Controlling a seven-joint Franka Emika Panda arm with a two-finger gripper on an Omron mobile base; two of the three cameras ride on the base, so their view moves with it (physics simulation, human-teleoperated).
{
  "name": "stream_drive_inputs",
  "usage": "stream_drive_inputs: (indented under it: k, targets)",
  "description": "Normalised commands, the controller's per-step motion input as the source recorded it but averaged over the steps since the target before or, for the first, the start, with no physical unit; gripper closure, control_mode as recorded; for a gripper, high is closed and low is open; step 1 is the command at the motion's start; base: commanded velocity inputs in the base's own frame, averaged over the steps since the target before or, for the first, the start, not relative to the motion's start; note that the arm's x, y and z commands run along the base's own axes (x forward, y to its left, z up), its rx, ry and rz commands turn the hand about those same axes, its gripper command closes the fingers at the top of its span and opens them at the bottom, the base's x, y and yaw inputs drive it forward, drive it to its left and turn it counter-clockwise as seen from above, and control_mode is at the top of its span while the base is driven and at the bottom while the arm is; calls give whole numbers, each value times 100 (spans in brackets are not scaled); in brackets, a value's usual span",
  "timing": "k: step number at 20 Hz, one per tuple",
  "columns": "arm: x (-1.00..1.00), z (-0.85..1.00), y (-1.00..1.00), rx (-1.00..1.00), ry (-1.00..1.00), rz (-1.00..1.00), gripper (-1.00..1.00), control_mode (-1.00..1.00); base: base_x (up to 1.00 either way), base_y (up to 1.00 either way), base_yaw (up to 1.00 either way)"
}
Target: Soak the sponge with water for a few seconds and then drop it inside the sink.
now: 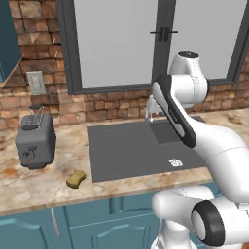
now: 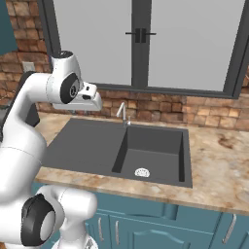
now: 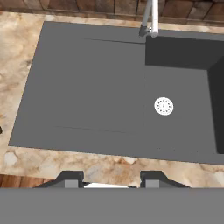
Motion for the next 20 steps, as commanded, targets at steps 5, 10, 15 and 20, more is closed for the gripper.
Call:
stream_drive_inputs:
  k: [5,10,15,20]
  targets:
    - [0,0,-5,0,1,0,-100,-100,0,0,0]
    - [1,0,-34,0,0,3,-100,-100,0,0,0]
    - [0,0,-32,0,0,0,-100,-100,0,0,0]
    - [1,0,-58,0,0,0,-100,-100,0,0,0]
